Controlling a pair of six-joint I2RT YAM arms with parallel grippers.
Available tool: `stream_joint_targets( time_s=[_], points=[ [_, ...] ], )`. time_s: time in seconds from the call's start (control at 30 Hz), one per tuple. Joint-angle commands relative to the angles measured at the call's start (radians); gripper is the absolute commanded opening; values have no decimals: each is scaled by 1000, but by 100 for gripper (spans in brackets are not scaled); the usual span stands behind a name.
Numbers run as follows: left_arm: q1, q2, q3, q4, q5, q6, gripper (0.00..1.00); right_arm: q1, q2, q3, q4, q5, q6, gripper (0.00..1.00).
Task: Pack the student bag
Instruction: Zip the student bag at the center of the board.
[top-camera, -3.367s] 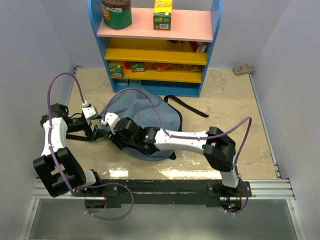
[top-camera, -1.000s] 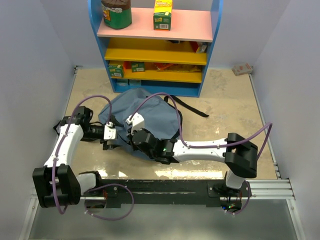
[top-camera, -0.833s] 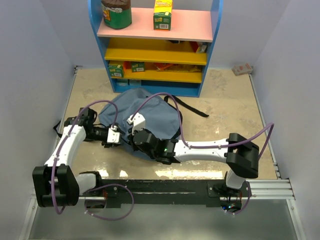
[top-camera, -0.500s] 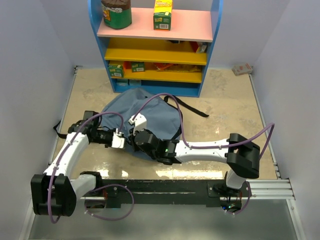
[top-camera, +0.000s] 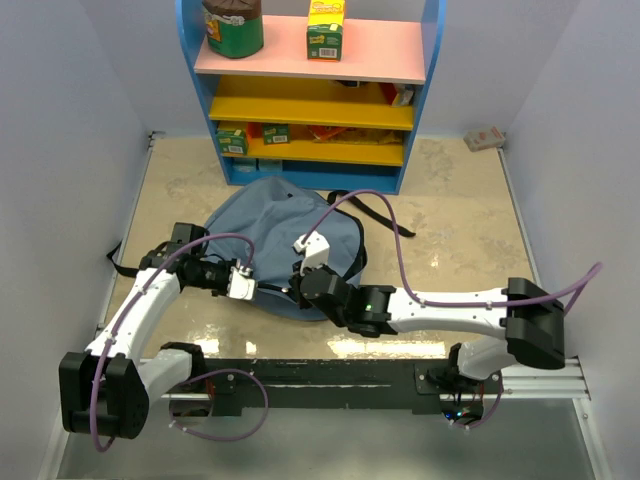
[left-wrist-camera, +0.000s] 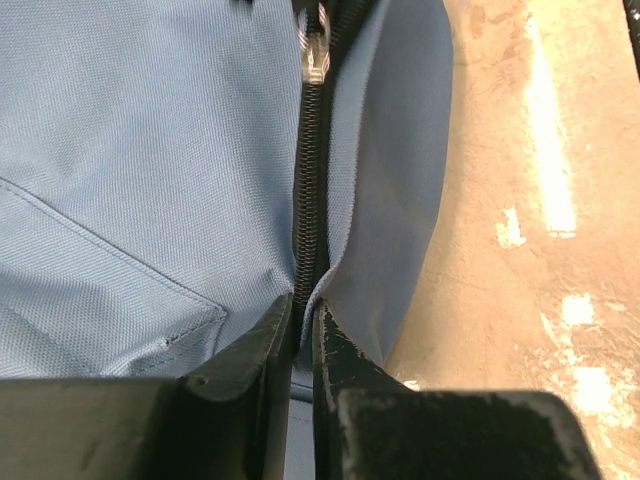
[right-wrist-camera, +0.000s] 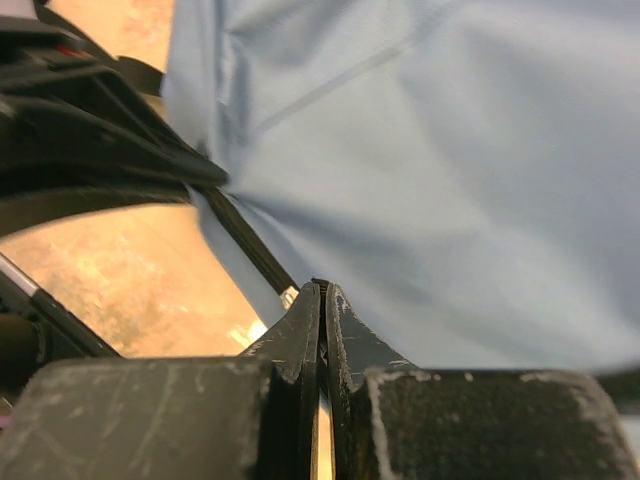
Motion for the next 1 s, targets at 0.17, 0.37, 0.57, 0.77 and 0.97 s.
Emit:
stream_joint_targets(
  time_s=[0.17, 0.37, 0.57, 0.77, 0.97],
  points=[
    [0, -73, 42, -49, -119, 24, 0, -1, -222, -116, -192, 144, 94, 0],
    [5, -139, 64, -78, -216, 33, 16, -1, -273, -144, -244, 172, 93, 0],
    [0, -191, 210, -230, 20, 4, 79, -1, -235, -147, -120, 101, 70, 0],
    [-95, -243, 221, -163, 191, -241, 85, 1, -152, -78, -52, 42, 24, 0],
    [-315, -340, -2, 312, 79, -608, 81, -1, -104, -47, -6, 20, 2, 0]
  ],
)
